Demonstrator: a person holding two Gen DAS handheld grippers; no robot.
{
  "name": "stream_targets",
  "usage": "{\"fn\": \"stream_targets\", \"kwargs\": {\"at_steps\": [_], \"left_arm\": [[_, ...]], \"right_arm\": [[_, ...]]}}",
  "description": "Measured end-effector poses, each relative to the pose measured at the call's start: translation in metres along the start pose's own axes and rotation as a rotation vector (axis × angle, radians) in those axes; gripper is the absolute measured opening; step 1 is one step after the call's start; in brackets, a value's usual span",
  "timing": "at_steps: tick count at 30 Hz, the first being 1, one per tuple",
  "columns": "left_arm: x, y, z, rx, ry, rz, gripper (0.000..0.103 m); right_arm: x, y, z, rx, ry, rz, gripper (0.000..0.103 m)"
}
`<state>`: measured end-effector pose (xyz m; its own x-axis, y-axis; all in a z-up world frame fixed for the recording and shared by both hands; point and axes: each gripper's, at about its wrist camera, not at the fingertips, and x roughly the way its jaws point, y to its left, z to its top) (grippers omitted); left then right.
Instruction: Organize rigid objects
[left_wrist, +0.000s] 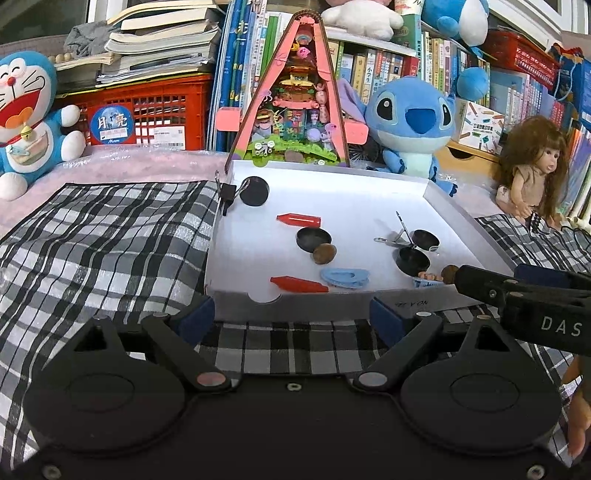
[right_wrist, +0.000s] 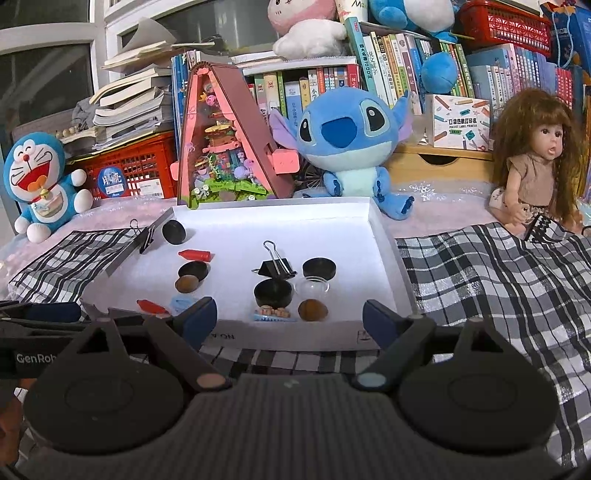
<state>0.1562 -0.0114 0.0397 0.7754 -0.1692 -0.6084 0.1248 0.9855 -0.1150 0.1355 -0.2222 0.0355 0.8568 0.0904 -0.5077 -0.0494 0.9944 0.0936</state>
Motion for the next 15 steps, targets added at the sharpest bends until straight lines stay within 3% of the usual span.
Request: {"fn": "stream_targets", "kwargs": {"at_steps": [15], "left_arm": [[0.0012, 0.0052, -0.0101, -0.013, 0.016, 0.013, 0.090]], "right_arm": [[-0.0014, -0.0042, -0.0085, 0.012, 0.011, -0.009, 0.092]]}}
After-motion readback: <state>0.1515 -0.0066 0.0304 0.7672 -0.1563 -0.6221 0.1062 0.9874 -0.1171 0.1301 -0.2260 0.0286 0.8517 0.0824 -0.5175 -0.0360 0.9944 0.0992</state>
